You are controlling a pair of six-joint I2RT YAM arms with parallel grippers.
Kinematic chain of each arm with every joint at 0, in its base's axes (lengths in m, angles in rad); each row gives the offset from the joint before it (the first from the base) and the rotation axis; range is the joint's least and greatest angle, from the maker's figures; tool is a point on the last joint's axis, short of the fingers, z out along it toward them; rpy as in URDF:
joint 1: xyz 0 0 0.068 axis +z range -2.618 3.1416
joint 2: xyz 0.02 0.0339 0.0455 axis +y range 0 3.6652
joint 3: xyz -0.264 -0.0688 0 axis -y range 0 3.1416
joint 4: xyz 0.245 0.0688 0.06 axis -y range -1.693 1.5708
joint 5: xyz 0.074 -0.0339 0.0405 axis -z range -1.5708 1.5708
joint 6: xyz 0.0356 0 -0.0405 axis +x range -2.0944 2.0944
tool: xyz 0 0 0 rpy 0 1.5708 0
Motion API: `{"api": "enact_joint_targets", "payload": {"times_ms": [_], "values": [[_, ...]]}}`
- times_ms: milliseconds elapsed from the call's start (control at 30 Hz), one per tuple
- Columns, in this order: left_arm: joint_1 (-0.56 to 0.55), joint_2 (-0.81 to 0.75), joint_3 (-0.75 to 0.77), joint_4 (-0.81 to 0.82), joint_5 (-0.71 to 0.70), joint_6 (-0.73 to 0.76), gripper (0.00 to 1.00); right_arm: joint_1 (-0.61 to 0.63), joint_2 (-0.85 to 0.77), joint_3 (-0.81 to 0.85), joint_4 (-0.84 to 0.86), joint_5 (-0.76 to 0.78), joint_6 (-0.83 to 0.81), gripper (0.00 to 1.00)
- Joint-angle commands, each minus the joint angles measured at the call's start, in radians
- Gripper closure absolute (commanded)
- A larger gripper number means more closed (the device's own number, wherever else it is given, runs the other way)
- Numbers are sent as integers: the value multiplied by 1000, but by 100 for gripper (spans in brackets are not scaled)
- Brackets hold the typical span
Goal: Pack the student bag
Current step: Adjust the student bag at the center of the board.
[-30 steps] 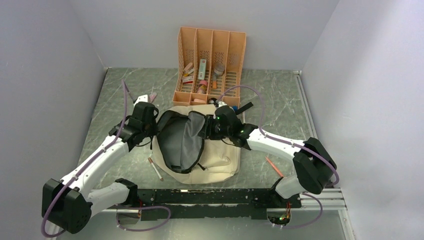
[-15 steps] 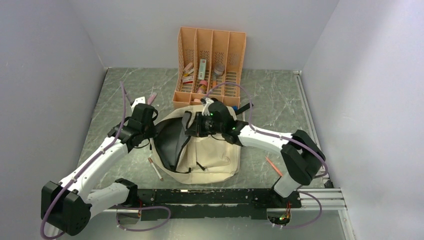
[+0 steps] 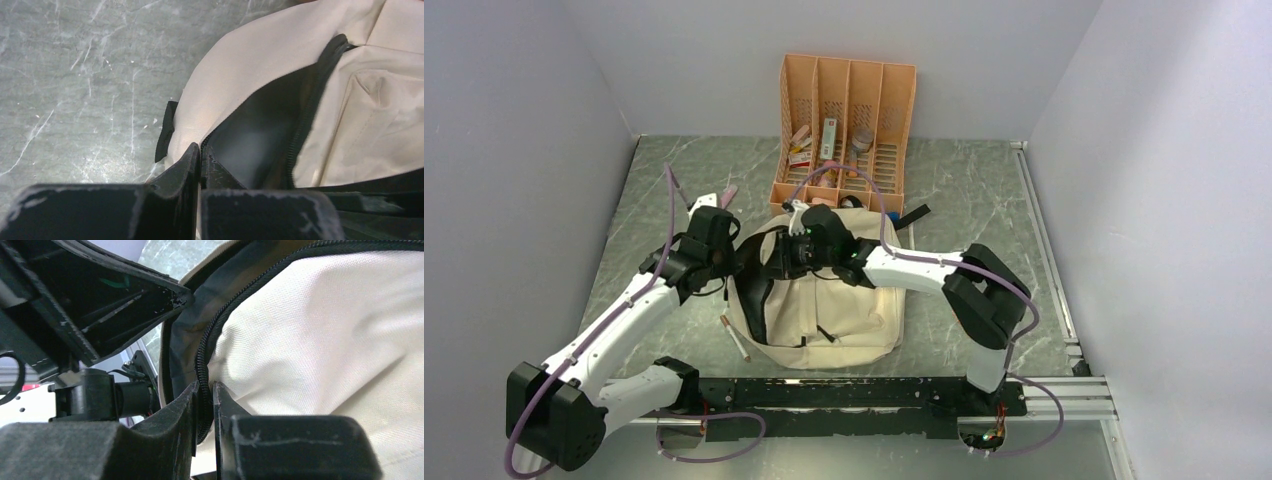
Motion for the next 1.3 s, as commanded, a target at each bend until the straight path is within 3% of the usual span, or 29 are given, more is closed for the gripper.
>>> {"api": "enact_joint_targets", "payload": {"times_ms": [0,267,667,900,1133,1267], "values": [[12,3,52,-11,29,20,95,30,47,40,24,-28,-17,82],[11,13,68,-7,54,7,95,54,103,57,68,22,7,82],[10,5,76,-26,48,11,95,41,145,148,73,278,39,81],[12,15,81,-26,46,14,95,39,179,197,70,225,3,57],[11,31,83,-19,54,12,95,38,0,64,96,190,-75,49],[11,34,85,-18,45,16,95,38,-126,-21,15,191,-172,46]]}}
